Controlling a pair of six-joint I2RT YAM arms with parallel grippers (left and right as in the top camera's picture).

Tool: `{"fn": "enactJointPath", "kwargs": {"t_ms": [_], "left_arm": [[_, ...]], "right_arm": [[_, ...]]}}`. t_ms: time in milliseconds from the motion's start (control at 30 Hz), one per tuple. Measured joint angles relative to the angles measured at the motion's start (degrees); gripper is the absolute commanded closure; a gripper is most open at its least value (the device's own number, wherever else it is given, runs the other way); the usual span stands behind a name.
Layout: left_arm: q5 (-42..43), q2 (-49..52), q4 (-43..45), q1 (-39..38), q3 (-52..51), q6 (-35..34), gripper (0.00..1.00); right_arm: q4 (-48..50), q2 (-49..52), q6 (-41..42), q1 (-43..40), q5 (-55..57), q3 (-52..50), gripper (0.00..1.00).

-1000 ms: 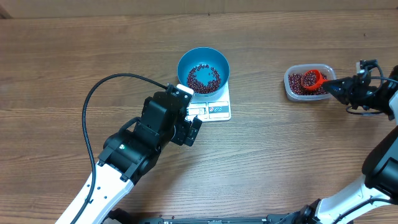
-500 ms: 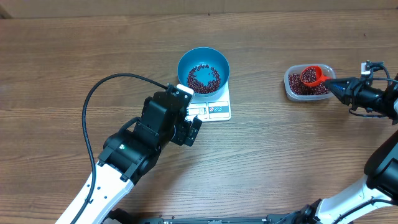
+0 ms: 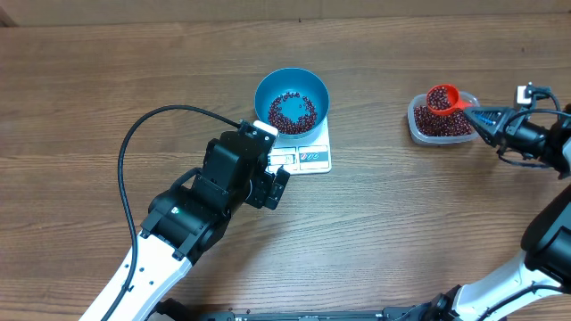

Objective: Scoop item into bowl and weigh 150g on scale
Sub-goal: 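Scoop beans and lift the red scoop out of the tub, then carry the filled scoop left over the blue bowl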

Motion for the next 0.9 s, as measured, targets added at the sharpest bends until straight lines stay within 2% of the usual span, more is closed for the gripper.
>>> {"fn": "enactJointPath", "kwargs": {"t_ms": [500,733,900], "left_arm": [[0.0,0.0,0.0,0.0,0.0,0.0,0.01],[0.0,0.0,0.0,0.0,0.0,0.0,0.01],[0.0,0.0,0.0,0.0,0.0,0.0,0.01]], "right_arm": [[0.8,0.0,-0.5,16.7,-0.6,0.0,0.96],[3.7,0.0,-0.5,22.7,-0.8,0.0,0.96],[9.4,0.0,2.4,26.2,-1.1,0.0,0.96]]}}
